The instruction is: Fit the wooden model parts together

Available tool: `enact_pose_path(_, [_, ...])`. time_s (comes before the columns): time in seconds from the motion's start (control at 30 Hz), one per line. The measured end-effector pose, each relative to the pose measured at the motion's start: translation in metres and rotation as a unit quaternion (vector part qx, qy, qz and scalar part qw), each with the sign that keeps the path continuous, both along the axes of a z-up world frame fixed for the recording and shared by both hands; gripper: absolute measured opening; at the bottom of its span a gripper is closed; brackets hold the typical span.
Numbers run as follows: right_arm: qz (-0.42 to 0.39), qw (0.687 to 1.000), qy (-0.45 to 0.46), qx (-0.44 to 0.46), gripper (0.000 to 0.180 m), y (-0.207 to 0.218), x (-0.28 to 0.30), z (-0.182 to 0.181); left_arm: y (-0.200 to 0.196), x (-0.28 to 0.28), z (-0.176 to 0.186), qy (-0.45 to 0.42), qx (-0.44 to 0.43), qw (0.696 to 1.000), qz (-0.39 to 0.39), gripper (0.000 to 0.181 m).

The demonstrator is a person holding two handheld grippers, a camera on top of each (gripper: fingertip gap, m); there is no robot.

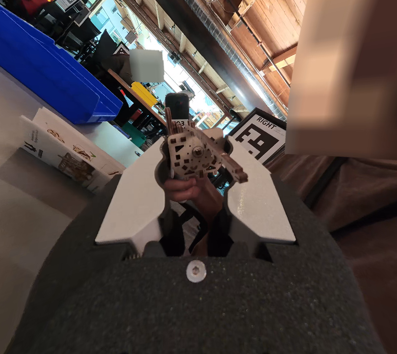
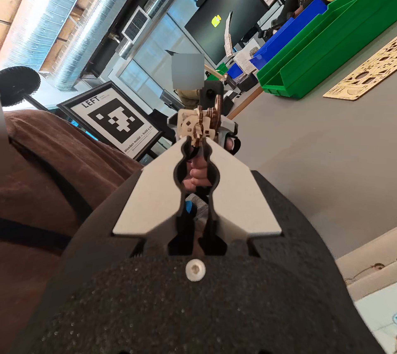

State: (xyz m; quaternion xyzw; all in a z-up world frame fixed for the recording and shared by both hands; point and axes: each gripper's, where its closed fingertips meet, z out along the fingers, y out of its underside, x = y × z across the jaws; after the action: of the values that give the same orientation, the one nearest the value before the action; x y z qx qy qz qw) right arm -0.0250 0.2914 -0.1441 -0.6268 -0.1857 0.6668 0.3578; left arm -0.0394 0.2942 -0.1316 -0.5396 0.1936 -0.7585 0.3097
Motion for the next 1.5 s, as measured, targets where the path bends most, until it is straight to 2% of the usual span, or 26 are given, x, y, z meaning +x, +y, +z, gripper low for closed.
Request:
enact_pose_path(0.13, [-0.004,1.0,-0.003,0.01,0.002,-0.001,-0.002,0.0,-0.003,0.002,0.0,0.003,0.008,1.0,-0.003,0.049])
enact_pose_path(0.4, [0.001,1.0,0.009,0.003,0.009,-0.001,-0.002,0.003,-0.004,0.001,0.0,0.005,0.011,1.0,-0.004,0.048])
enact_pose_path(0.6, [0.003,1.0,0.002,0.005,0.002,-0.002,-0.004,0.001,-0.004,0.0,0.001,0.003,0.01,1.0,-0.004,0.048])
enact_pose_path(0.97, [0.009,0.999,-0.016,0.036,0.002,-0.008,-0.002,0.001,-0.011,0.003,-0.002,0.025,0.026,0.999,-0.018,0.049])
enact_pose_path(1.5, [0.055,0.998,0.013,-0.009,0.002,-0.01,-0.004,-0.002,-0.015,0.002,-0.005,0.048,0.033,0.998,-0.019,0.048])
